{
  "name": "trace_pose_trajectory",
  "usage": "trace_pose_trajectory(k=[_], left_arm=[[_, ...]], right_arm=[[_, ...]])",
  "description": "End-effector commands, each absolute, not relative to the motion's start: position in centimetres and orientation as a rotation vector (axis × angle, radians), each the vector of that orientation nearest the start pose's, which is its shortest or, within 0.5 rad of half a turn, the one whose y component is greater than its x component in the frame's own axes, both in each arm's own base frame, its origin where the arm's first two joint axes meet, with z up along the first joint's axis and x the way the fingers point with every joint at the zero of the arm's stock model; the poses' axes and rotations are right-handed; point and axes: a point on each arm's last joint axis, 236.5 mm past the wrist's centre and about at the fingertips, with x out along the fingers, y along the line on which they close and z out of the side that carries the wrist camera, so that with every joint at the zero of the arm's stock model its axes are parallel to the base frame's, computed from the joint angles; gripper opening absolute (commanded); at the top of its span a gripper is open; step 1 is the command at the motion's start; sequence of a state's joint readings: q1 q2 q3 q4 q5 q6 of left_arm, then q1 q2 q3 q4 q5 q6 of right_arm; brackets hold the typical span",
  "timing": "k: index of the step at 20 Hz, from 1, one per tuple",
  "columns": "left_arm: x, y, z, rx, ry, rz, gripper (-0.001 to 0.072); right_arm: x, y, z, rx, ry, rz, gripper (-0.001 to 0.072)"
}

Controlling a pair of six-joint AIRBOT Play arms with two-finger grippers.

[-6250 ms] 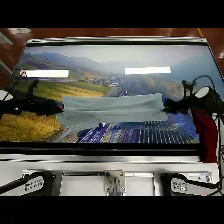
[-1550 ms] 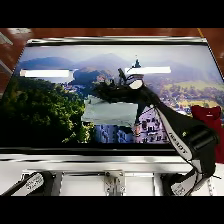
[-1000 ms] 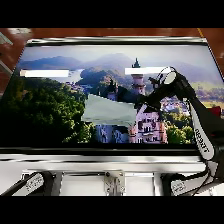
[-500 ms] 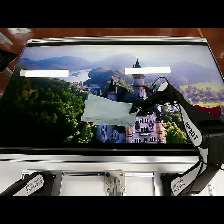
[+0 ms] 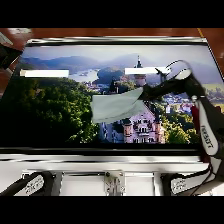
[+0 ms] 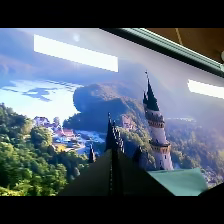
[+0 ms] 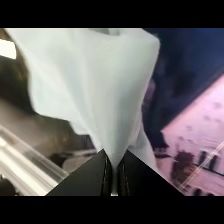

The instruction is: Fold the shirts.

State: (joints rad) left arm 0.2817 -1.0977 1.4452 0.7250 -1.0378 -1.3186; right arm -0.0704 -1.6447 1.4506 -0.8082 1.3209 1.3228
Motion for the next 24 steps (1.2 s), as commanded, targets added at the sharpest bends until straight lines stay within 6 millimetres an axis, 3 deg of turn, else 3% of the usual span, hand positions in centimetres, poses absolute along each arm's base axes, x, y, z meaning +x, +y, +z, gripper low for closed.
trace_pose_trajectory(k=[1,3,6,9,12,16,18,20,24], left_arm=[[43.1,-4.6,27.9,-0.492,0.522,-0.384,0.0035],[43.0,-5.4,27.9,-0.484,0.525,-0.403,0.0035],[42.7,-6.5,27.8,-0.478,0.538,-0.429,0.0035],[41.4,-8.2,26.8,-0.464,0.609,-0.485,0.0034],[39.7,-9.7,26.1,-0.463,0.679,-0.547,0.0035],[38.8,-11.2,27.1,-0.487,0.671,-0.604,0.0035],[38.7,-11.6,27.2,-0.487,0.673,-0.614,0.0035],[38.6,-12.1,27.2,-0.484,0.675,-0.625,0.0035],[38.3,-13.1,27.2,-0.475,0.683,-0.651,0.0035]], right_arm=[[44.6,2.6,9.1,0.543,1.138,0.348,0.0059],[43.7,-4.5,12.6,0.569,1.031,0.164,0.0059],[40.7,-13.7,16.5,0.593,0.897,-0.070,0.0059],[36.3,-21.5,16.9,0.586,0.862,-0.296,0.0059],[32.7,-27.2,16.4,0.549,0.856,-0.457,0.0059],[27.5,-31.6,15.2,0.498,0.935,-0.627,0.0059],[24.5,-32.8,14.3,0.493,1.003,-0.704,0.0059],[23.1,-32.8,12.7,0.581,1.020,-0.718,0.0059],[18.7,-31.2,6.9,0.682,1.205,-0.742,0.0060]])
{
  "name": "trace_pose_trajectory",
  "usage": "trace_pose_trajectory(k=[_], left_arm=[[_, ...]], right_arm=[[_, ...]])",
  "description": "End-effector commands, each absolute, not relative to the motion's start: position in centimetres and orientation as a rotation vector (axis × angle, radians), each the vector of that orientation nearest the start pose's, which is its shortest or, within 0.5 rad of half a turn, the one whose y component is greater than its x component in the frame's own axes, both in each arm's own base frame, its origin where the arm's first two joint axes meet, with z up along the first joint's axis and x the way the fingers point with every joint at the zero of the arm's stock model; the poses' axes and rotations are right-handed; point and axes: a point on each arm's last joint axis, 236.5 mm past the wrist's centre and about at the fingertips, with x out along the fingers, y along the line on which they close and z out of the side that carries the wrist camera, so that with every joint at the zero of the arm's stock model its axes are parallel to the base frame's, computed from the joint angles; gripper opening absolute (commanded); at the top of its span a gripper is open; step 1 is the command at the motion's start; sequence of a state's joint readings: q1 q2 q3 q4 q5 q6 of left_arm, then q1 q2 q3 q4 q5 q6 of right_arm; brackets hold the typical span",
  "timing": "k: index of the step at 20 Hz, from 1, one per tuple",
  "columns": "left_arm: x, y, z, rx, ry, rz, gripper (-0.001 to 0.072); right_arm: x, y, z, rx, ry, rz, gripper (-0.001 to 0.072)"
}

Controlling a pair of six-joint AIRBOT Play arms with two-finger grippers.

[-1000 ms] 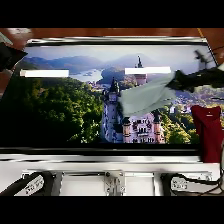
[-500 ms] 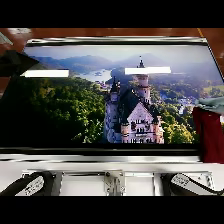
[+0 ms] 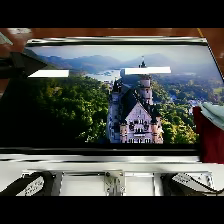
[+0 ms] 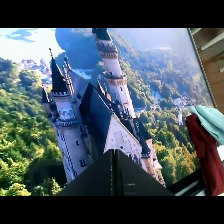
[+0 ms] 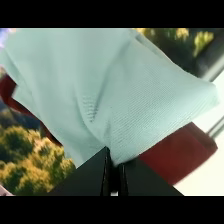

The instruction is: Fold the shirts.

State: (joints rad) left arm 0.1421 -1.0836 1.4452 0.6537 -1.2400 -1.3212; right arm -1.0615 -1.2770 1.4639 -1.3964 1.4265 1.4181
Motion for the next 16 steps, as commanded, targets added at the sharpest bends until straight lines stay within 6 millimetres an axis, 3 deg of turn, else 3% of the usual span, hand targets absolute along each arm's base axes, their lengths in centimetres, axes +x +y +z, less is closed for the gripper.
trace_pose_trajectory(k=[1,6,10,11,12,13,16], left_arm=[[38.2,-13.2,27.2,-0.474,0.684,-0.653,0.0035],[38.3,-13.2,27.2,-0.474,0.683,-0.653,0.0035],[38.5,-13.1,27.2,-0.474,0.678,-0.648,0.0035],[38.5,-13.0,27.1,-0.470,0.678,-0.642,0.0035],[38.6,-12.9,27.0,-0.468,0.679,-0.638,0.0035],[38.7,-12.8,26.9,-0.466,0.682,-0.635,0.0035],[39.5,-12.1,25.9,-0.419,0.682,-0.605,0.0034]], right_arm=[[17.4,-31.0,5.4,0.691,1.258,-0.764,0.0060],[13.2,-29.9,-0.3,0.681,1.428,-0.821,0.0060],[11.6,-29.8,-1.1,0.676,1.478,-0.864,0.0063],[11.7,-29.7,-1.1,0.679,1.476,-0.864,0.0170],[11.7,-29.8,-1.1,0.677,1.474,-0.865,0.0508],[11.7,-29.7,-1.0,0.675,1.474,-0.864,0.0704],[13.0,-30.6,1.7,0.653,1.375,-0.886,0.0700]])
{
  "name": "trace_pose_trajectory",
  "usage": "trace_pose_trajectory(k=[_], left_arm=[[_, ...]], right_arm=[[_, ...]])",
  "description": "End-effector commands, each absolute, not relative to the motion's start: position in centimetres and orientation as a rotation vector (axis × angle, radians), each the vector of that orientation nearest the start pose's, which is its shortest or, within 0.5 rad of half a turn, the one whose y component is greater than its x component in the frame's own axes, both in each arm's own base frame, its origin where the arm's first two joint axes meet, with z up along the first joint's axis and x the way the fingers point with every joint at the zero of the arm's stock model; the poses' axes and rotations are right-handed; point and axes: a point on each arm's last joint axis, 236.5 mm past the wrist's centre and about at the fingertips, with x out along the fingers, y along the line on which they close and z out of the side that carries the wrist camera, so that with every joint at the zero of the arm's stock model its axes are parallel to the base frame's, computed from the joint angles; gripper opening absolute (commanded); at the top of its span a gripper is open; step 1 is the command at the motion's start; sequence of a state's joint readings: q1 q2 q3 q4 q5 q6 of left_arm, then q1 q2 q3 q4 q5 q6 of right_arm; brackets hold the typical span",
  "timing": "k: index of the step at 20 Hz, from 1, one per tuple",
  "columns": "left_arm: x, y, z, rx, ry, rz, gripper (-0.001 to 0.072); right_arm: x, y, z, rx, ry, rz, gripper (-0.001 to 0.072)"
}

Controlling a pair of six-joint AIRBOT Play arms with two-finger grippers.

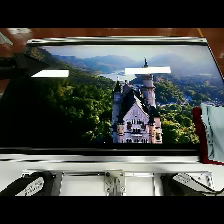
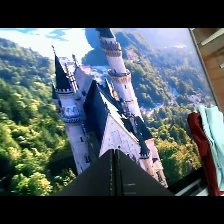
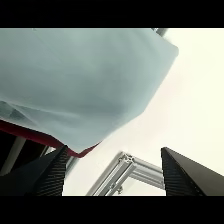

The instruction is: Fold the shirts.

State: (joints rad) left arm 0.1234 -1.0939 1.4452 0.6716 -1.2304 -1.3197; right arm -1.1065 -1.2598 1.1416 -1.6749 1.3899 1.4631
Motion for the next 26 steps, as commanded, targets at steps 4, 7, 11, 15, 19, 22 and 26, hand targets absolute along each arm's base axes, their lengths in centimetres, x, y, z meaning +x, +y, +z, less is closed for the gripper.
trace_pose_trajectory(k=[4,7,11,15,19,22,26], left_arm=[[41.3,-10.4,22.0,-0.169,0.727,-0.434,0.0032],[42.1,-10.4,16.4,0.046,0.874,-0.254,0.0032],[40.6,-15.3,8.1,0.202,1.114,-0.273,0.0487],[36.1,-15.3,1.3,0.277,1.449,-0.237,0.0688],[36.9,-15.4,1.8,0.264,1.406,-0.241,0.0687],[37.8,-15.8,1.9,0.257,1.366,-0.251,0.0685],[39.2,-16.5,2.2,0.242,1.303,-0.262,0.0682]], right_arm=[[22.7,-29.2,9.7,0.666,0.924,-0.681,0.0694],[29.8,-21.7,13.4,0.602,0.833,-0.394,0.0693],[31.9,-9.5,9.5,0.336,1.174,-0.088,0.0695],[30.4,-5.1,5.1,0.246,1.443,-0.072,0.0696],[31.2,-3.5,4.3,0.222,1.457,-0.037,0.0696],[31.8,-2.8,4.4,0.234,1.435,-0.028,0.0695],[31.9,-2.7,4.4,0.237,1.432,-0.025,0.0696]])
